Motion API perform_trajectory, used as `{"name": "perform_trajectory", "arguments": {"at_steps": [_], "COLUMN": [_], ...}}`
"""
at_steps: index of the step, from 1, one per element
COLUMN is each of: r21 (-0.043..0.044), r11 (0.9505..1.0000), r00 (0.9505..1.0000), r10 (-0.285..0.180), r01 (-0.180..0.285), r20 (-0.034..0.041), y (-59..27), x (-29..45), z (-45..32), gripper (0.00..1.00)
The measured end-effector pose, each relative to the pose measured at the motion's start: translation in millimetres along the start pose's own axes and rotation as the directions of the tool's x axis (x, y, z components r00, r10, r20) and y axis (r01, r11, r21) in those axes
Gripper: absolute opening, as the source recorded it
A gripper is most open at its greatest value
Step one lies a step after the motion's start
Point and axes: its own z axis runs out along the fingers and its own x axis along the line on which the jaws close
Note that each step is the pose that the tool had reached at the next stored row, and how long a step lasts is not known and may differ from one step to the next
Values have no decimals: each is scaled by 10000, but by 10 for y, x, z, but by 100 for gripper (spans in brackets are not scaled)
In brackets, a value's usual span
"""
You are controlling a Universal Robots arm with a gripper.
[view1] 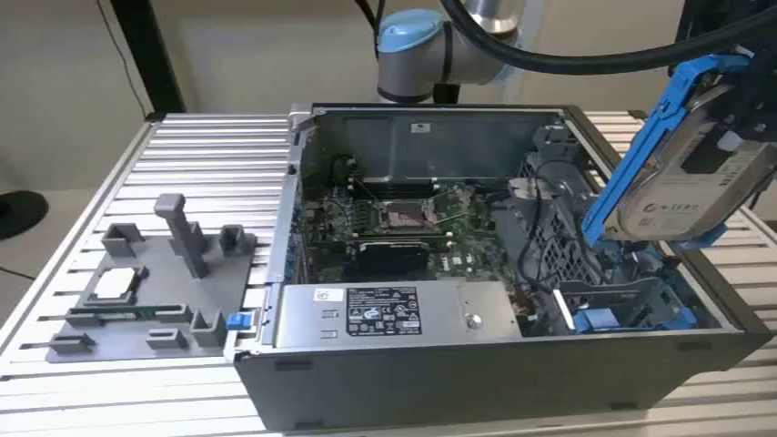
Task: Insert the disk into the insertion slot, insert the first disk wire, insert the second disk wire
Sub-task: 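Insert the disk into the insertion slot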
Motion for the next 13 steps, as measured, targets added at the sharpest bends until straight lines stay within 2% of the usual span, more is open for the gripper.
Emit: {"name": "perform_trajectory", "arguments": {"at_steps": [13], "r21": [0], "r11": [10000], "r00": [10000], "r10": [-1], "r01": [1], "r20": [18], "y": [-1], "x": [22], "z": [5], "gripper": [0]}}
